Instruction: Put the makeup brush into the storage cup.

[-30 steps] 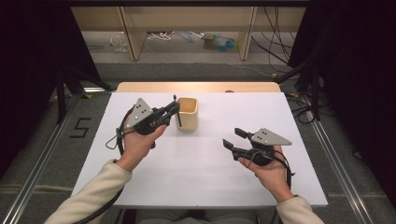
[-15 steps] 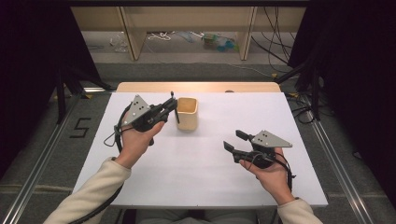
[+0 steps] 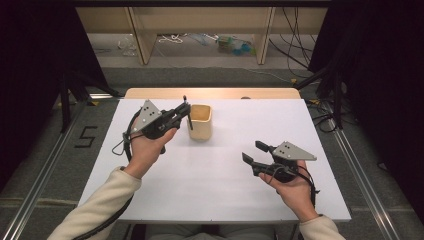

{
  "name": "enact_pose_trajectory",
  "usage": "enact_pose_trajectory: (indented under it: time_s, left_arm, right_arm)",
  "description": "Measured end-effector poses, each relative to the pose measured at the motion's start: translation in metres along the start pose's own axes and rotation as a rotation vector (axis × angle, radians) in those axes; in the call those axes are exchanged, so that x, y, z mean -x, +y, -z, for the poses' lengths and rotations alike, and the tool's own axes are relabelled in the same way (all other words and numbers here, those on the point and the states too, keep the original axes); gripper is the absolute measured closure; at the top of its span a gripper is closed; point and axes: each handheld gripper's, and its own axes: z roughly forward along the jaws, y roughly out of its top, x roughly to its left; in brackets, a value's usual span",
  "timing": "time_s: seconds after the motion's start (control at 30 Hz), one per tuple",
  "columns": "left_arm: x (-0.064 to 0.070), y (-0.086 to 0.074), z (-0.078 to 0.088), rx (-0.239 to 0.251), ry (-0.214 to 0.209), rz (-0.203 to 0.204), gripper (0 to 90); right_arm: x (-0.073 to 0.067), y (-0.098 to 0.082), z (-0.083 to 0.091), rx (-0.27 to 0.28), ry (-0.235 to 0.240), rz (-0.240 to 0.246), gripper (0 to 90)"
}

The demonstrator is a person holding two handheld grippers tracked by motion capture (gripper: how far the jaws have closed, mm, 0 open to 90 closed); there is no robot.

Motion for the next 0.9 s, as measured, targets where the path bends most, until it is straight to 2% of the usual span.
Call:
enact_pose_trajectory:
  time_s: [0.1, 0.27, 0.37, 0.4, 0.5, 0.53, 0.57, 0.83, 0.9]
  left_arm:
    - [0.000, 0.000, 0.000, 0.000, 0.001, -0.001, 83.9]
    - [-0.002, 0.000, -0.001, 0.001, 0.002, -0.001, 83.9]
    - [-0.002, 0.001, -0.001, 0.001, 0.001, -0.001, 83.9]
    - [-0.002, 0.001, -0.002, 0.002, 0.002, -0.001, 83.9]
    - [-0.002, 0.001, -0.003, 0.003, 0.001, 0.001, 83.9]
    - [-0.001, 0.001, -0.004, 0.004, 0.001, 0.002, 83.9]
    - [-0.001, 0.001, -0.004, 0.005, 0.003, 0.000, 83.9]
    - [-0.002, 0.005, -0.007, 0.011, 0.007, 0.004, 83.8]
    - [-0.002, 0.006, -0.007, 0.012, 0.007, 0.004, 83.9]
  right_arm:
    - [-0.001, 0.000, 0.002, -0.018, 0.001, -0.024, 36.1]
    - [-0.002, -0.002, 0.003, -0.001, 0.006, -0.033, 36.1]
    - [-0.002, -0.001, 0.005, -0.004, -0.005, -0.025, 36.1]
    - [-0.001, -0.002, 0.006, -0.001, -0.011, -0.008, 36.1]
    - [-0.002, -0.002, 0.007, -0.002, -0.011, -0.025, 36.0]
    - [0.000, -0.002, 0.007, 0.009, -0.017, -0.006, 36.0]
    - [-0.002, -0.002, 0.009, -0.004, -0.012, -0.028, 36.0]
    - [-0.001, -0.004, 0.012, 0.010, -0.007, -0.041, 35.9]
    - [0.000, -0.004, 0.014, -0.003, -0.019, -0.034, 35.9]
